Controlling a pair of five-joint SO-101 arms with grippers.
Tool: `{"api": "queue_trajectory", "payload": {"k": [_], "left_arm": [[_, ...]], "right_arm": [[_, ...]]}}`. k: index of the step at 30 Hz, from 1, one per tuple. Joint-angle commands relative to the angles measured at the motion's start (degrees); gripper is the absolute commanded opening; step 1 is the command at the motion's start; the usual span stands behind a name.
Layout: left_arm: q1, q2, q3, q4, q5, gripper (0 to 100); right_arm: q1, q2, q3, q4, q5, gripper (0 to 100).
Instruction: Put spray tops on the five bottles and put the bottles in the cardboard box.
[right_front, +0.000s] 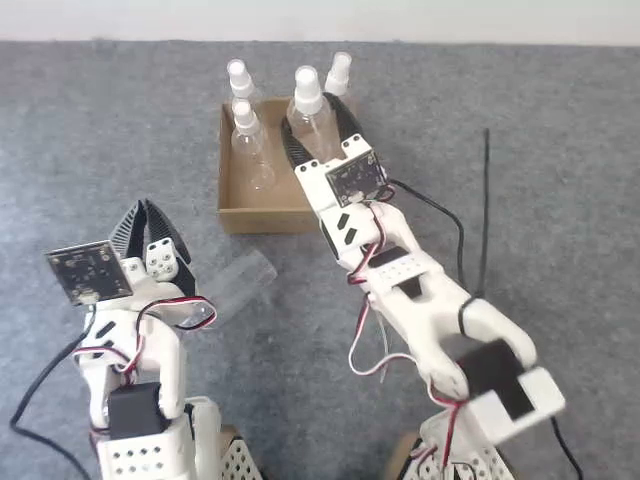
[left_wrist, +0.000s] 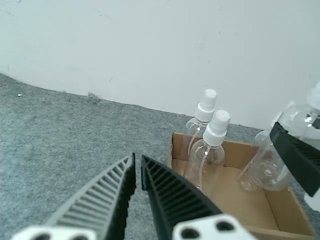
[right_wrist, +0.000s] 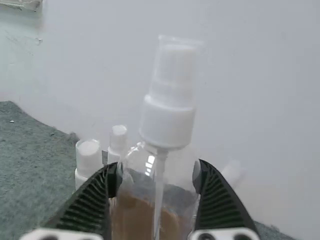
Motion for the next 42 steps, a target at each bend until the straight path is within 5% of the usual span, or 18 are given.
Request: {"api": "queue_trajectory", "payload": {"k": [1, 42], "left_arm": [[-0.18, -0.79, -1.1, -2.02, 0.53, 1], [-0.18, -0.79, -1.19, -2.02, 0.26, 1]], "right_arm": [[0.75, 3.3, -5.45, -3.91, 0.26, 1.0], [1.89, 34.86, -28.04, -4.79, 0.18, 1.0]]}}
